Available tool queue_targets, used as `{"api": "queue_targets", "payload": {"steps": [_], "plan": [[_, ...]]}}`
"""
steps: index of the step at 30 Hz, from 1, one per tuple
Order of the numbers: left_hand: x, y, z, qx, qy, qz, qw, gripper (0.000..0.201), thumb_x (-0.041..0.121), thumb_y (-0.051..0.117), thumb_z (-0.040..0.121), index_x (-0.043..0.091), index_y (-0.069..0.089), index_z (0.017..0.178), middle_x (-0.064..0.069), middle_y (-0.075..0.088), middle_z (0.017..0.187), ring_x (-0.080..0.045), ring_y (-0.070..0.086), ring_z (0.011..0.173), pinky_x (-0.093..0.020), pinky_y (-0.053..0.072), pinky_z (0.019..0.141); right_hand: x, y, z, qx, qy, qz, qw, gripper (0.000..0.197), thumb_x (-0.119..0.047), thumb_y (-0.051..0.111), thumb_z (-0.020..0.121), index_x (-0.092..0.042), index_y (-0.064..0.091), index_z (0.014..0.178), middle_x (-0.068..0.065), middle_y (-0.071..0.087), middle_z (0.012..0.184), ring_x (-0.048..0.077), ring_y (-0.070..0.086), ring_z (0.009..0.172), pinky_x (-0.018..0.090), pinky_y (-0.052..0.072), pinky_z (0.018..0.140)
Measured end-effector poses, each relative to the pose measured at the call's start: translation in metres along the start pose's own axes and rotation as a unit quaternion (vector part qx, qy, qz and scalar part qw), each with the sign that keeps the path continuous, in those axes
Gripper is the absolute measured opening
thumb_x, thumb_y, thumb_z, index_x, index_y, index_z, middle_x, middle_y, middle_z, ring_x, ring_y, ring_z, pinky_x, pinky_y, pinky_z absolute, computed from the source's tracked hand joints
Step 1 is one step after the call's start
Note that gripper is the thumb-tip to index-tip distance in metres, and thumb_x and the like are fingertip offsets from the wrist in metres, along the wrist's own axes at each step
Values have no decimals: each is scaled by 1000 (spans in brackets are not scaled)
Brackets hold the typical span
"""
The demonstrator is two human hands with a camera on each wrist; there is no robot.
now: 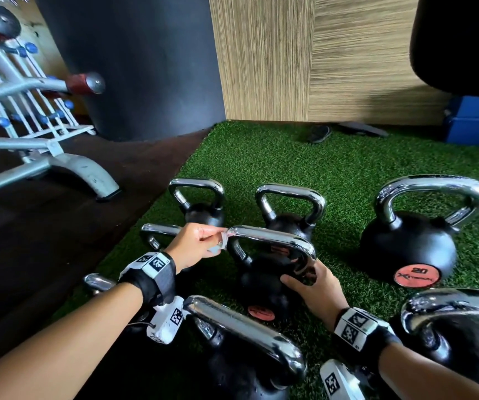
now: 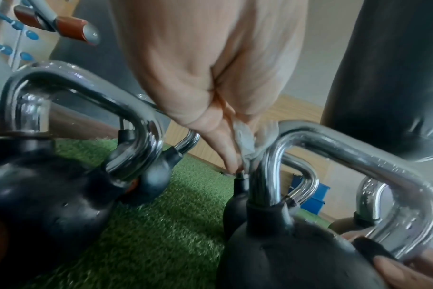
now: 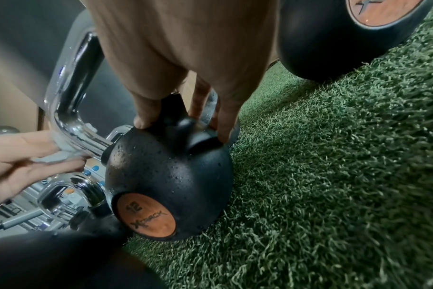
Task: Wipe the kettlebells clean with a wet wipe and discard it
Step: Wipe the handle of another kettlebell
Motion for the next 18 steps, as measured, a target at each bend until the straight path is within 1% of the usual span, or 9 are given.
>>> {"api": "queue_targets", "payload": {"steps": [2, 3, 4, 6, 9, 11, 14, 16, 18], "plan": [[-11, 8, -3, -10, -31, -2, 999, 22, 2, 63, 96, 17, 78, 100, -2, 72, 87, -10, 63, 85, -25, 58, 82, -1, -1, 1, -5, -2, -3, 1000, 40, -47, 83, 70, -37, 60, 101, -22, 61, 89, 7, 60, 89, 24, 44, 79], [-16, 14, -4, -15, -42, 10, 999, 18, 1, 62, 96, 10, 76, 101, -1, 73, 84, -10, 64, 82, -24, 58, 78, -1, -1, 1, -8, 0, -8, 1000, 42, -47, 83, 70, -34, 61, 103, -21, 61, 90, 9, 60, 90, 24, 43, 80], [-20, 20, -6, -18, -45, 29, 998, 17, 1, 61, 97, 10, 75, 96, 2, 74, 80, -8, 65, 78, -21, 59, 73, -2, -1, 1, -11, 1, -15, 1000, 44, -46, 83, 70, -30, 62, 105, -18, 62, 92, 11, 60, 91, 24, 43, 81], [-26, 28, -9, -25, -42, 61, 997, 20, 2, 61, 97, 14, 74, 87, 8, 74, 74, -4, 66, 73, -17, 56, 66, -5, -1, 2, -18, -5, -24, 1000, 44, -43, 83, 72, -26, 65, 107, -12, 65, 96, 14, 62, 94, 27, 47, 84], [-28, 27, -10, -45, -56, 42, 997, 10, 5, 65, 96, 10, 74, 95, 5, 73, 80, -3, 67, 78, -16, 57, 73, -12, -3, 1, -34, -17, -29, 999, 35, -40, 82, 73, -29, 70, 104, -10, 71, 95, 17, 66, 93, 35, 52, 87], [-27, 26, -11, -63, -64, 17, 996, 6, 11, 70, 93, 10, 76, 93, 4, 73, 81, -3, 68, 82, -18, 59, 78, -16, -5, -1, -30, -22, -36, 999, 33, -40, 83, 72, -31, 71, 101, -11, 73, 93, 15, 67, 91, 34, 52, 85], [-24, 25, -9, -42, -43, 44, 997, 23, 19, 72, 92, 20, 77, 70, 12, 72, 68, 4, 68, 71, -12, 54, 63, -22, -8, -4, -19, -17, -39, 999, 27, -39, 86, 68, -36, 72, 91, -14, 72, 84, 11, 67, 82, 29, 52, 76], [-22, 26, -5, -29, -50, 83, 995, 17, 25, 75, 90, 15, 78, 76, 9, 73, 72, 1, 68, 75, -19, 58, 66, -25, -10, -8, -16, -16, -54, 998, 25, -38, 88, 63, -35, 70, 81, -16, 68, 75, 7, 64, 74, 22, 46, 64], [-19, 27, 4, -22, -40, 148, 988, 28, 31, 76, 89, 4, 75, 82, 1, 67, 72, -6, 61, 73, -30, 59, 71, -26, -12, -16, -7, -14, -88, 996, 31, -33, 90, 60, -32, 59, 69, -16, 59, 76, 6, 56, 72, 21, 37, 60]]}}
Point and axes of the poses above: each hand's wrist, its own z-axis towards the middle knuckle, its own y-axis out of the palm, x = y × z, the point moved 4 cm from there along z, towards the middle knuckle
